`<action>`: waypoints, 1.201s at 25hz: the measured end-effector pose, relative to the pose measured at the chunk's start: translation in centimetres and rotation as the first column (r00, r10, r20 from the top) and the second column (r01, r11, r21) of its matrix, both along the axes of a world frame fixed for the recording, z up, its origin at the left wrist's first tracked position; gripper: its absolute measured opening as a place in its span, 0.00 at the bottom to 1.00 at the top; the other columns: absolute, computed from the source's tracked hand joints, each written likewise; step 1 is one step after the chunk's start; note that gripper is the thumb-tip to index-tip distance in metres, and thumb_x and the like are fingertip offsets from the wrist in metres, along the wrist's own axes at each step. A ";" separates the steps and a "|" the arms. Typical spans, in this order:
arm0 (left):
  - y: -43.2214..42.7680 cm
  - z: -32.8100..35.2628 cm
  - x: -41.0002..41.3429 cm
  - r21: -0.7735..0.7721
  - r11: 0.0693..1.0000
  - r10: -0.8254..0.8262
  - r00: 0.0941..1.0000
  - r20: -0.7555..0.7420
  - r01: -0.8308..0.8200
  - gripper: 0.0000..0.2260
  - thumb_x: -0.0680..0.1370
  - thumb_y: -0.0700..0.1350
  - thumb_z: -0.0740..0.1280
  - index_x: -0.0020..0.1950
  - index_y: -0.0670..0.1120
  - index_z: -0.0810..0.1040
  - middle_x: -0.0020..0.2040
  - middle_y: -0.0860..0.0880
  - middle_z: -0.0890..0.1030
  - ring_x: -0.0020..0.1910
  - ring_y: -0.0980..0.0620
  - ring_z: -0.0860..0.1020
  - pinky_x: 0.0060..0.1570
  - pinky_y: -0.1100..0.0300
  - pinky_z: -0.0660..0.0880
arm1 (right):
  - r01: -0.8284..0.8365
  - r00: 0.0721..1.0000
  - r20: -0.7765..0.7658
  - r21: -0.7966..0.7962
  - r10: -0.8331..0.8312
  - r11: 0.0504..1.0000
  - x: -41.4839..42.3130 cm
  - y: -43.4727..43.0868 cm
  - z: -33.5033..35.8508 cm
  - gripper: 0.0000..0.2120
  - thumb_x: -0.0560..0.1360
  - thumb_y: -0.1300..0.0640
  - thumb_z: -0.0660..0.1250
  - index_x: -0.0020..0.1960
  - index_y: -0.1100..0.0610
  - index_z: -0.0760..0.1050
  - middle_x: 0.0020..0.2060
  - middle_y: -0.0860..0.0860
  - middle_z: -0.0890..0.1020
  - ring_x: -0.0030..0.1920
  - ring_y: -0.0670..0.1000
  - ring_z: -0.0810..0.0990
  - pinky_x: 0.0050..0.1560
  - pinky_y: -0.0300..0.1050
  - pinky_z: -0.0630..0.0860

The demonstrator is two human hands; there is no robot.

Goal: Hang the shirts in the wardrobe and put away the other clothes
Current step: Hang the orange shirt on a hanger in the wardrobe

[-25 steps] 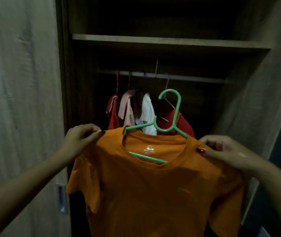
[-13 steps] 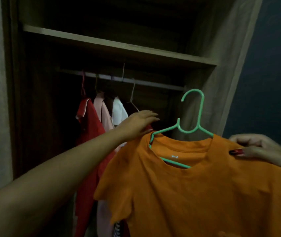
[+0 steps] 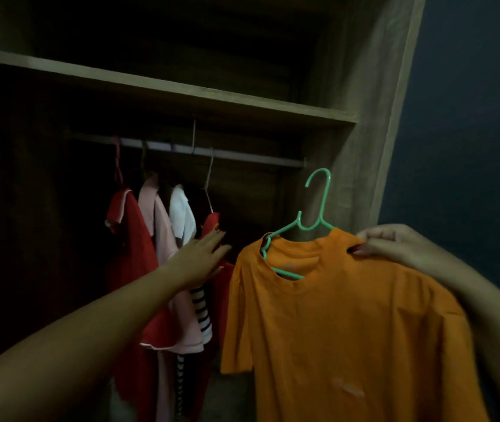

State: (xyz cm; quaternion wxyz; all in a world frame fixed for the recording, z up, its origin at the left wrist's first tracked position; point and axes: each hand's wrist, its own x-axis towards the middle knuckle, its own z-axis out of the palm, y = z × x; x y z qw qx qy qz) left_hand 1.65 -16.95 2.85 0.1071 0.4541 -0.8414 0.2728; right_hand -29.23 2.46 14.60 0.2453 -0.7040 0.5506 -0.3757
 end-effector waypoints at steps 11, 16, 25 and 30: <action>4.3 0.9 3.7 -0.032 0.994 -0.104 0.983 -0.149 0.101 0.21 0.78 0.50 0.63 0.68 0.42 0.68 0.78 0.38 0.55 0.60 0.42 0.76 0.57 0.53 0.73 | 0.258 0.943 -0.126 -0.311 -0.308 0.915 9.4 -17.0 0.8 0.09 0.73 0.60 0.65 0.40 0.65 0.79 0.36 0.59 0.79 0.32 0.51 0.74 0.29 0.41 0.68; 5.1 1.6 2.2 0.019 0.994 -0.099 0.981 -0.169 0.103 0.26 0.80 0.54 0.58 0.75 0.46 0.58 0.79 0.45 0.49 0.72 0.46 0.64 0.71 0.55 0.59 | 0.257 0.936 -0.155 -0.309 -0.316 0.915 9.8 -21.8 -0.2 0.08 0.73 0.61 0.64 0.41 0.65 0.78 0.36 0.58 0.78 0.39 0.57 0.79 0.36 0.43 0.69; 3.8 -0.3 1.9 0.084 0.992 -0.064 0.960 -0.271 0.090 0.29 0.79 0.53 0.60 0.76 0.46 0.55 0.79 0.47 0.45 0.72 0.47 0.65 0.71 0.51 0.63 | 0.239 0.899 -0.291 -0.298 -0.326 0.924 9.1 -25.1 -2.3 0.10 0.75 0.59 0.64 0.50 0.66 0.78 0.48 0.63 0.80 0.48 0.62 0.80 0.45 0.49 0.76; 4.9 -0.8 3.0 0.121 0.991 -0.022 0.951 -0.308 0.062 0.31 0.79 0.51 0.62 0.77 0.44 0.53 0.79 0.46 0.43 0.69 0.42 0.69 0.65 0.49 0.69 | 0.112 0.826 -0.376 -0.620 -0.419 0.777 11.1 -22.0 -4.3 0.12 0.73 0.59 0.67 0.56 0.61 0.75 0.54 0.59 0.75 0.55 0.60 0.76 0.52 0.52 0.76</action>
